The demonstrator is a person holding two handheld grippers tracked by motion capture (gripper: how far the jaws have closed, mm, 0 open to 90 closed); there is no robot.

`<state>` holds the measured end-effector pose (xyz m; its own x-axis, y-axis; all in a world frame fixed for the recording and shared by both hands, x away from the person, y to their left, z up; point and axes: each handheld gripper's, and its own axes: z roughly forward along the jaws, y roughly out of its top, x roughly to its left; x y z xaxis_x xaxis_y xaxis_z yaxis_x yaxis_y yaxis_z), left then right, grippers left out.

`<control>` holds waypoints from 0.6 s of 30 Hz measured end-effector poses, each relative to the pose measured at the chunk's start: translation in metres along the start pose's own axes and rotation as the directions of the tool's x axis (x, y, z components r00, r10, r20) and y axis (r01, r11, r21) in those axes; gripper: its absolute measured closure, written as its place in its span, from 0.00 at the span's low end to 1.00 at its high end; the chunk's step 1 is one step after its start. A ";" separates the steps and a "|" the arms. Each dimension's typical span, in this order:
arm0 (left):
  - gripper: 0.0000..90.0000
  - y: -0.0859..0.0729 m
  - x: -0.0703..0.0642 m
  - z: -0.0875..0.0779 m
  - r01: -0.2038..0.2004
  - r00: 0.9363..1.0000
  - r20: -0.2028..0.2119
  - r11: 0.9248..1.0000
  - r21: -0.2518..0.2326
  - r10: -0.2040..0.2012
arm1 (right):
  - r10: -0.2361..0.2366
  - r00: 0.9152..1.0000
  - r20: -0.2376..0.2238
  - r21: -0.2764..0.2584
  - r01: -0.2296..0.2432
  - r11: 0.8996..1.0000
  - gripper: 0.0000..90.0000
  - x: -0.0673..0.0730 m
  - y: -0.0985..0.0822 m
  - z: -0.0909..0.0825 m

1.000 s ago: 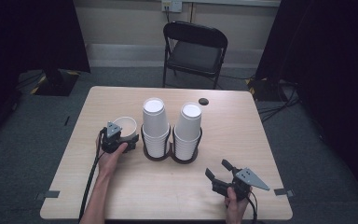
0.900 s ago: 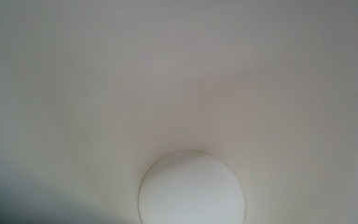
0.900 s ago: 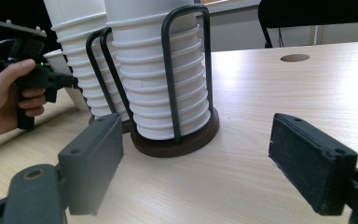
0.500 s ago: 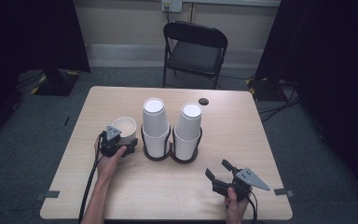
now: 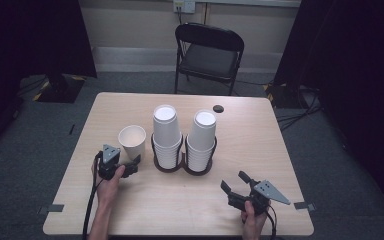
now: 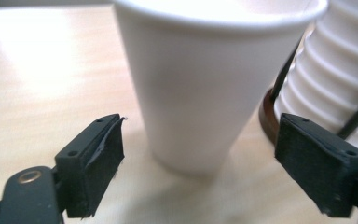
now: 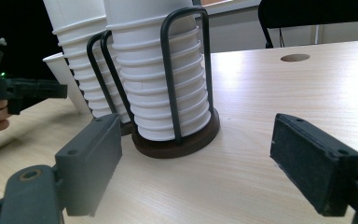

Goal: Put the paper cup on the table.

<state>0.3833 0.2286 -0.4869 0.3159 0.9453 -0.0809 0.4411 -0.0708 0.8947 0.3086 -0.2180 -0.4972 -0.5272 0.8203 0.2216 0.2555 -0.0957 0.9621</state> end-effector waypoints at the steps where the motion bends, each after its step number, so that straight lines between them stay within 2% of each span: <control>1: 0.17 -0.002 -0.001 -0.005 0.003 1.000 0.009 1.000 -0.017 -0.002 | 0.000 1.000 0.000 0.002 0.000 1.000 0.18 0.000 0.000 0.000; 4: 0.17 -0.008 -0.006 -0.017 -0.013 1.000 0.014 0.998 -0.054 0.014 | -0.003 1.000 -0.002 0.002 0.003 1.000 0.18 0.001 0.000 0.000; 6: 0.17 -0.011 -0.010 -0.025 -0.016 0.999 0.031 0.998 -0.064 0.018 | -0.002 1.000 -0.001 0.003 0.002 1.000 0.18 0.000 0.000 0.000; 8: 0.17 -0.013 -0.013 -0.030 -0.023 0.999 0.031 0.997 -0.072 0.025 | -0.003 1.000 0.000 0.004 0.003 1.000 0.18 0.001 0.000 0.000; 9: 0.17 -0.017 -0.020 -0.038 -0.042 0.998 0.048 0.995 -0.094 0.047 | -0.009 1.000 0.002 0.006 0.009 1.000 0.18 0.001 0.000 0.000; 10: 0.17 -0.017 -0.020 -0.038 -0.042 0.998 0.048 0.995 -0.094 0.047 | -0.011 1.000 0.004 0.006 0.011 1.000 0.18 0.001 0.000 0.000; 11: 0.17 -0.023 -0.027 -0.045 -0.055 0.996 0.067 0.992 -0.111 0.063 | -0.012 1.000 0.006 0.009 0.012 1.000 0.18 0.002 0.000 0.001; 12: 0.17 -0.023 -0.027 -0.045 -0.055 0.996 0.067 0.992 -0.111 0.063 | -0.016 1.000 0.009 0.010 0.016 1.000 0.18 0.002 0.000 0.001; 14: 0.17 -0.031 -0.034 -0.055 -0.032 0.991 0.122 0.988 -0.152 0.051 | -0.023 1.000 0.015 0.015 0.023 1.000 0.18 0.003 0.000 0.001; 15: 0.17 -0.034 -0.036 -0.058 -0.047 0.990 0.123 0.987 -0.157 0.067 | -0.028 0.999 0.019 0.019 0.027 0.999 0.18 0.003 0.000 0.001; 18: 0.17 -0.039 -0.039 -0.061 -0.052 0.991 0.117 0.985 -0.163 0.071 | -0.034 0.999 0.022 0.034 0.033 0.999 0.18 0.004 0.001 0.003</control>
<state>0.3025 0.2138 -0.4916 0.4423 0.8943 -0.0678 0.2817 -0.0667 0.9572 0.3091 -0.2133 -0.4962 -0.5173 0.8355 0.1854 0.2653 -0.0494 0.9629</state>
